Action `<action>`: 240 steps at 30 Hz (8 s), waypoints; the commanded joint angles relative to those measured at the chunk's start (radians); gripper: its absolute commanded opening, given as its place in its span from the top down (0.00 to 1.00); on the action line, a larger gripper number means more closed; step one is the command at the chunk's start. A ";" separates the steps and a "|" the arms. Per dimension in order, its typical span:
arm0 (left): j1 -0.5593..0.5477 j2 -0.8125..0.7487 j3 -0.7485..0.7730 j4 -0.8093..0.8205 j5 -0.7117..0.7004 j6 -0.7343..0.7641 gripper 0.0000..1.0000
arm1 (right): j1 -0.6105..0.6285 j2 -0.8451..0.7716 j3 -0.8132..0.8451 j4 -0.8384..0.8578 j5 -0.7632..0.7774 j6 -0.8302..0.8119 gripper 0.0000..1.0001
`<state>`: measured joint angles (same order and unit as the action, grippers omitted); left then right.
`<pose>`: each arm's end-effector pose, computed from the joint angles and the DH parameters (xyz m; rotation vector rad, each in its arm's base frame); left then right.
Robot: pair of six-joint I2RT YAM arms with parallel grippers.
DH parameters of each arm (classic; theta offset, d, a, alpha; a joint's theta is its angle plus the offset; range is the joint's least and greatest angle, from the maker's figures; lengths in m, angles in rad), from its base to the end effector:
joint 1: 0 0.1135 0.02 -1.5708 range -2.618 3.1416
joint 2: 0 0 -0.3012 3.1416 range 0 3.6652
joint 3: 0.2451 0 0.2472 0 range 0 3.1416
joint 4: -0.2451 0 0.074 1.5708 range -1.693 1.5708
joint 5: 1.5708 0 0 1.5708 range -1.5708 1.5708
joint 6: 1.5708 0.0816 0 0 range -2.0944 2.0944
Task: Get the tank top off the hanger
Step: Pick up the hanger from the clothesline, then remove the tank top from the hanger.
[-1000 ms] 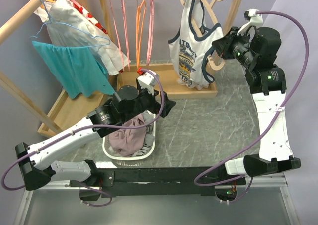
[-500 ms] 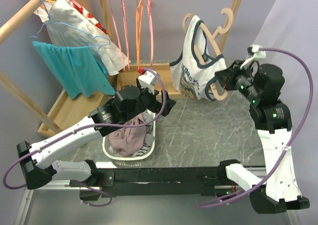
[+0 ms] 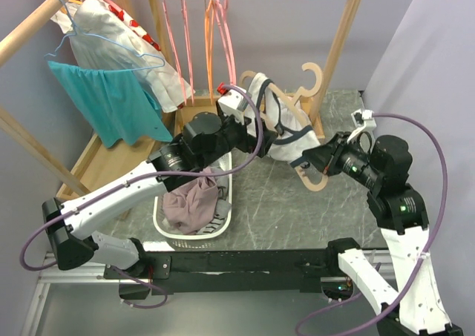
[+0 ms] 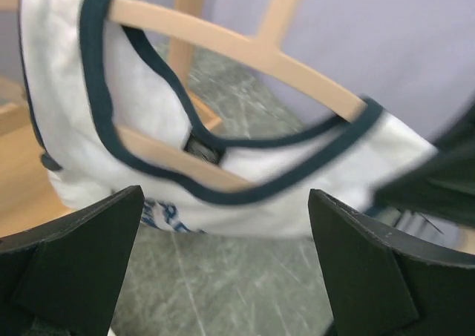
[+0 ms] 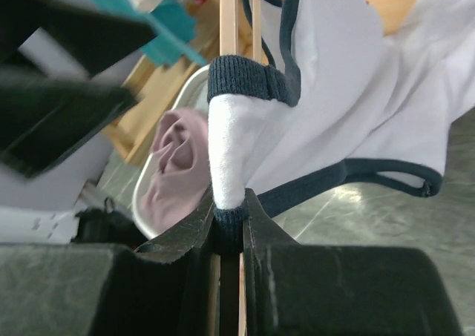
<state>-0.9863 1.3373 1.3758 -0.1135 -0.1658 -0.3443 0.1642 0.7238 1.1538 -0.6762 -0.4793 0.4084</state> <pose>0.1998 -0.2775 0.4641 0.4155 1.6685 -0.8697 0.1214 0.0583 0.4318 -0.1236 1.8654 0.8349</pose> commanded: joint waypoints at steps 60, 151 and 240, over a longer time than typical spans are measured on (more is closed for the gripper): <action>0.359 0.309 0.177 0.140 0.256 0.047 0.99 | 0.011 -0.216 -0.060 -0.250 0.031 -0.111 1.00; 0.097 0.402 0.106 0.250 0.353 -0.443 0.99 | 0.012 -0.319 -0.095 0.006 0.194 -0.051 0.65; -0.032 0.253 -0.061 0.256 0.350 -0.128 0.01 | 0.012 -0.110 -0.307 0.182 0.662 0.107 1.00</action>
<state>-1.0023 1.5280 1.2491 0.1223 0.1791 -0.4927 0.1761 0.6331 0.7727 -0.4984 0.2466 0.5468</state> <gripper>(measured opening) 0.994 0.260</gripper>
